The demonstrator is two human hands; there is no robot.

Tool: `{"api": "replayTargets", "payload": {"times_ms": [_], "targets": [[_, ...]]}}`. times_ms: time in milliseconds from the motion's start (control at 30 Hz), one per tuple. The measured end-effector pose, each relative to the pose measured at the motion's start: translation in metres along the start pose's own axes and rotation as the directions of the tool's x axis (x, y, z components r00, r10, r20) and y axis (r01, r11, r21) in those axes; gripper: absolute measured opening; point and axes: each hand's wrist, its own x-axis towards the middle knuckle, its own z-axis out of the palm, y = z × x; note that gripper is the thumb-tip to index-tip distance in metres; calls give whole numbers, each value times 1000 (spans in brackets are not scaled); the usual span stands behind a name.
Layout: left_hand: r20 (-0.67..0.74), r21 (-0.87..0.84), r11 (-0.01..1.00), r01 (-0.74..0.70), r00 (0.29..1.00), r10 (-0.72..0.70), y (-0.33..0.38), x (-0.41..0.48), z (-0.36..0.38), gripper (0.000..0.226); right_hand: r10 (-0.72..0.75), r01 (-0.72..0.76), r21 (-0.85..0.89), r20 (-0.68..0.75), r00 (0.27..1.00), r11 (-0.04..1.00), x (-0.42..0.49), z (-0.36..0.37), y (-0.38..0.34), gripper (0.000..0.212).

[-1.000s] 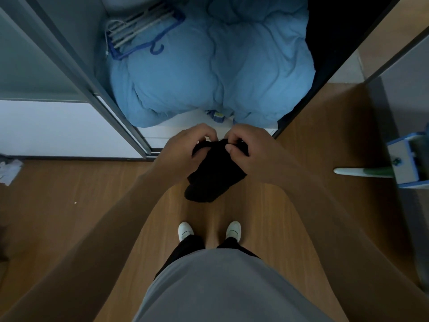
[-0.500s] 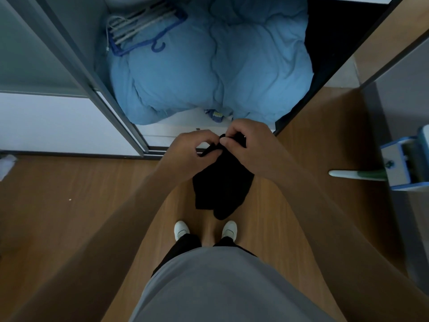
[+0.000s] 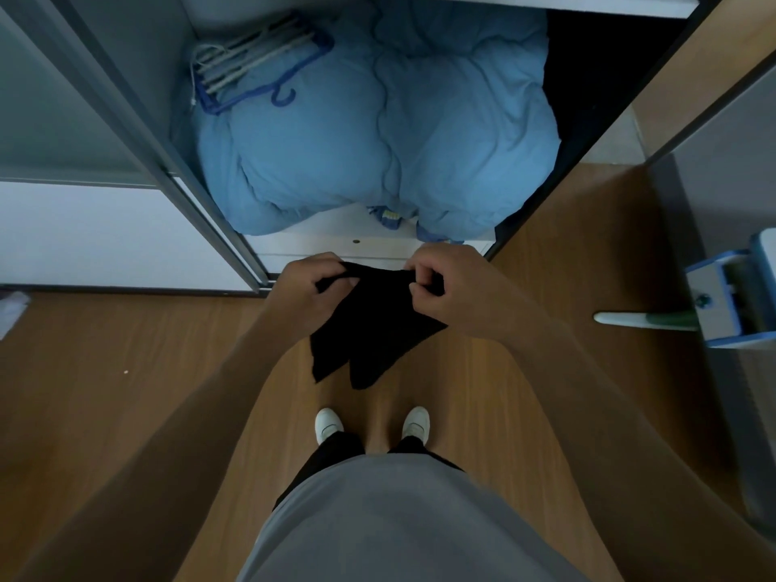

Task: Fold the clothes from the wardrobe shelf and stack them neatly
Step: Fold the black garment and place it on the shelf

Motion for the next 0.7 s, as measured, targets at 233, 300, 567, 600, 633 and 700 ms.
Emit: {"api": "replayTargets", "payload": {"times_ms": [233, 300, 567, 600, 633, 700], "targets": [[-26, 18, 999, 42, 999, -42, -2, -1, -10, 27, -5, 11, 78, -83, 997, 997, 5, -1, 3, 25], [-45, -24, 999, 39, 998, -40, 1, 1, -14, 31, -3, 12, 98, -92, 996, 995, 7, 2, 1, 22], [11, -57, 998, -32, 999, 32, 9, 8, -22, 30, 123, -124, 55, 33, 992, 991, 10, 9, 7, 35], [26, -50, 998, -44, 999, 45, 6, 7, -21, 29, 108, -108, -5, 28, 994, 994, 10, 10, 7, 32], [44, -32, 998, -58, 997, 59, 3, 6, -21, 30, 92, -91, -50, 11, 996, 995, 10, 11, 7, 27], [85, 36, 994, -103, 991, 100, -4, 3, -19, 36, 71, -73, -64, -34, 997, 995, 10, 10, 5, 20]]}}
